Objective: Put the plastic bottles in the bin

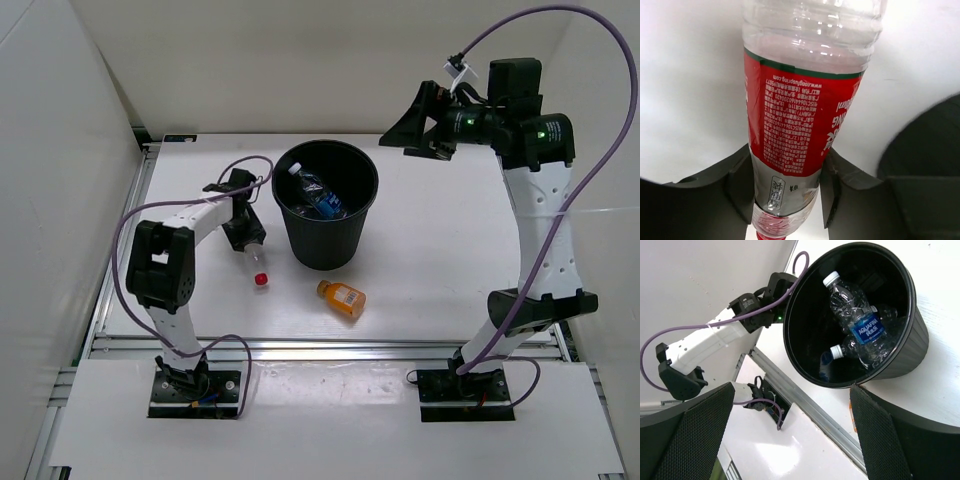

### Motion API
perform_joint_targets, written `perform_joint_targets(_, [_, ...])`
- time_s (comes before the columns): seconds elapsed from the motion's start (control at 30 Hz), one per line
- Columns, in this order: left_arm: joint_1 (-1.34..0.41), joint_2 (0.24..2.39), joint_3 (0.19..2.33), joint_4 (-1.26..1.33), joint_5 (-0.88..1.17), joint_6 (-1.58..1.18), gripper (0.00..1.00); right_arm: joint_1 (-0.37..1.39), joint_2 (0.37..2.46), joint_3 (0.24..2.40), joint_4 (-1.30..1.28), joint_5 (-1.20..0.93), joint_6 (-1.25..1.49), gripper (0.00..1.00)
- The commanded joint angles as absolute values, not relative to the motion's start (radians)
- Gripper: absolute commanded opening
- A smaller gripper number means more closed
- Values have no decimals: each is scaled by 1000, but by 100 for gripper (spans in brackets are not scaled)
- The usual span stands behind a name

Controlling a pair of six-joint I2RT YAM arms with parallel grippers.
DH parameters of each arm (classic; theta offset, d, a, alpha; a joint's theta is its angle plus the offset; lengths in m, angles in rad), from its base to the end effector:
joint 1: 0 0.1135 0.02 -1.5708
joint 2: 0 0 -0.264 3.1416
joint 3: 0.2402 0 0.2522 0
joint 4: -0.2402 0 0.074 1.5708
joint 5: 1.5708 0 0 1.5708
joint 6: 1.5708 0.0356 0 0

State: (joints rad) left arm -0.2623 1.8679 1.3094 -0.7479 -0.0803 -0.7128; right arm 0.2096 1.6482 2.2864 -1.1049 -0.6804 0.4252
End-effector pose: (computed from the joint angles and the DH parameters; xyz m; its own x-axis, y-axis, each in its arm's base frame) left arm 0.3537 -0.0920 0.1813 -0.8611 -0.4437 -0.2483 -0.4294 0.8961 -0.1123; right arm 0.2812 0.0827 0.5251 -0.6943 0.1801 -0.6968 -0.4664 0.6247 0.6262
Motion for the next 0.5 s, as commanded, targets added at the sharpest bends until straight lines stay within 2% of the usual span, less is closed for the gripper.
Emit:
perform_joint_targets(0.0, [-265, 1772, 1345, -894, -227, -794, 44, 206, 1635, 2275, -1094, -719, 405, 100])
perform_joint_targets(0.13, [-256, 1585, 1523, -1051, -349, -864, 47, 206, 1635, 2253, -1085, -719, 405, 100])
perform_joint_targets(0.27, [-256, 1542, 1898, -1101, -348, -873, 50, 206, 1635, 2217, -1095, -698, 405, 100])
perform_joint_targets(0.4, [-296, 1580, 2097, -1014, -308, -825, 57, 206, 1655, 2206, -1095, -698, 405, 100])
perform_joint_targets(0.47, [-359, 1600, 2097, -933, -290, -782, 59, 206, 1664, 2206, -1095, -687, 414, 100])
